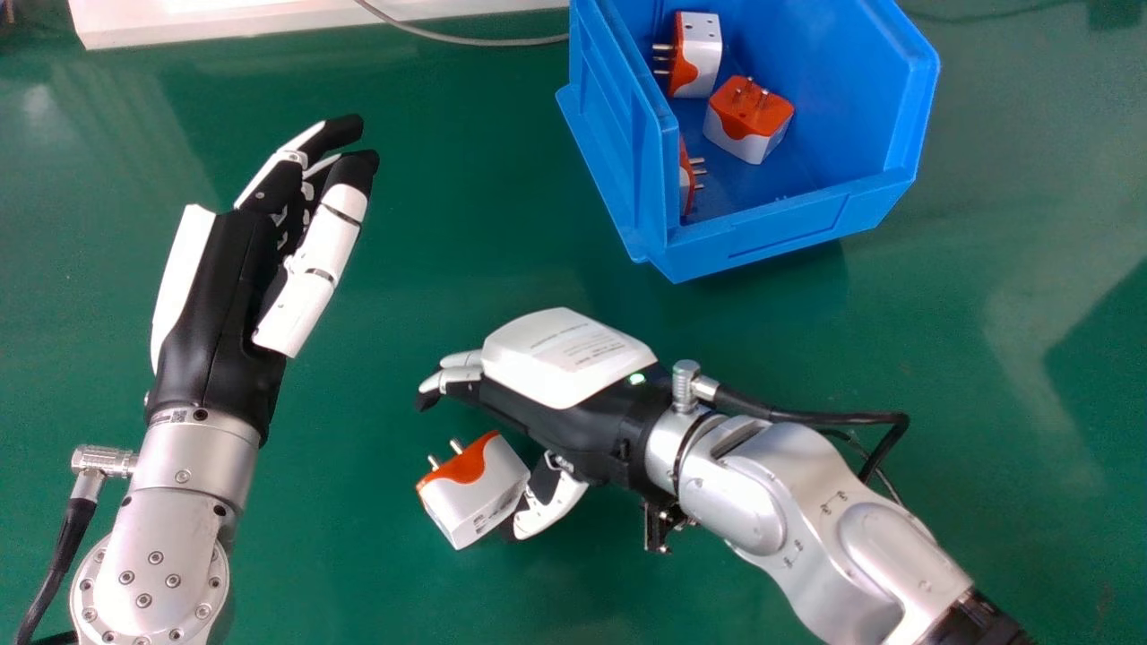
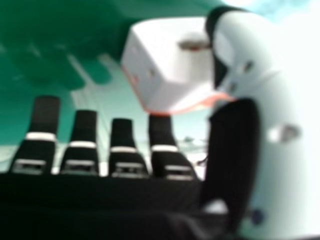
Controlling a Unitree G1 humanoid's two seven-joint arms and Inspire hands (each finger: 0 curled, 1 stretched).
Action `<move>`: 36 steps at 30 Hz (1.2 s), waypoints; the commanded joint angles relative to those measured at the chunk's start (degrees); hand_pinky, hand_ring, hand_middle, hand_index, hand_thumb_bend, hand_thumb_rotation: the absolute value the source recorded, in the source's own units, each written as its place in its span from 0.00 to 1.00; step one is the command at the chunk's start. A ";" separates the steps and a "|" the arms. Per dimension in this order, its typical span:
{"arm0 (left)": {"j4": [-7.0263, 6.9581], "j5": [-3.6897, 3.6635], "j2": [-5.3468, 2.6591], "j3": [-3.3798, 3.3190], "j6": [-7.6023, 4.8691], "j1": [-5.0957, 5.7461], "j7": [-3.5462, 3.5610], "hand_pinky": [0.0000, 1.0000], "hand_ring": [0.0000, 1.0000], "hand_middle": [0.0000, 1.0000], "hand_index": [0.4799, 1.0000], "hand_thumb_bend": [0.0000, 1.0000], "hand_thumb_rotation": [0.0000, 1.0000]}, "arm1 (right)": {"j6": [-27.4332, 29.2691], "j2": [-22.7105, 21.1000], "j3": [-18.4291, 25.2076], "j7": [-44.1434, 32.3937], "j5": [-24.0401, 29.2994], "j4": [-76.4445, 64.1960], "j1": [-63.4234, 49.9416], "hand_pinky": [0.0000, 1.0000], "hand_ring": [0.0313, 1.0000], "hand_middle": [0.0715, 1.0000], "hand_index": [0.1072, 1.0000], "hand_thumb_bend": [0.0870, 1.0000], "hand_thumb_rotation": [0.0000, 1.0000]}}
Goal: Pick all objects and put in blue box
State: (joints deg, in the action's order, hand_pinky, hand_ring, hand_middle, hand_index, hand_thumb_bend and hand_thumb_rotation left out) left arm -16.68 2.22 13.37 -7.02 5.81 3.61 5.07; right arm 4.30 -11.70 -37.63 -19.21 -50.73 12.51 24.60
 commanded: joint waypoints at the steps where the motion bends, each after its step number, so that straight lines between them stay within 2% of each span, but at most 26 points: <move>1: -1.41 -0.10 -0.40 0.12 -0.05 -1.08 -0.29 0.79 0.85 0.83 0.71 0.38 0.83 | 0.06 0.06 -0.48 -0.42 -0.95 -2.38 1.85 0.73 0.85 0.88 0.79 0.28 0.00; 10: -1.39 -0.34 -0.73 -0.09 0.68 -1.69 0.01 0.78 0.85 0.83 0.72 0.38 0.82 | 2.05 -0.86 -1.04 -1.23 -0.88 -3.15 2.10 0.73 0.86 0.88 0.78 0.31 0.00; 14: -1.23 -0.24 -0.80 0.03 0.80 -1.96 -0.02 0.78 0.84 0.83 0.72 0.38 0.82 | 3.28 -1.23 -1.09 -1.69 -0.49 -3.44 2.57 0.73 0.86 0.88 0.77 0.31 0.00; 19: -0.88 -0.10 -0.88 0.16 0.88 -2.48 -0.05 0.78 0.84 0.83 0.71 0.38 0.81 | 4.79 -0.96 -1.53 -0.36 -0.74 -2.19 3.00 0.72 0.85 0.87 0.77 0.24 0.00; 25: -0.72 0.01 -0.88 0.29 1.13 -2.89 0.00 0.78 0.84 0.83 0.71 0.38 0.81 | 5.82 -1.00 -2.76 1.20 -2.61 -0.38 4.25 0.70 0.84 0.86 0.76 0.20 0.00; 31: -0.22 -0.02 -0.93 0.38 1.46 -3.51 0.00 0.78 0.85 0.83 0.72 0.37 0.81 | 5.43 -0.58 -3.30 1.18 -3.51 0.27 4.91 0.70 0.83 0.86 0.76 0.22 0.00; 36: -0.68 0.06 -1.05 0.59 1.94 -3.63 -0.07 0.78 0.85 0.84 0.72 0.36 0.81 | 5.08 -0.34 -3.26 1.34 -3.55 0.58 4.75 0.69 0.83 0.86 0.75 0.23 0.00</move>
State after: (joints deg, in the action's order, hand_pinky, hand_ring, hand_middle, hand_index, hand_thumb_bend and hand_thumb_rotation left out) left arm -16.38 2.18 12.34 -6.52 8.07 0.80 5.08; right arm 9.28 -12.70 -40.84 -18.83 -54.15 13.44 28.28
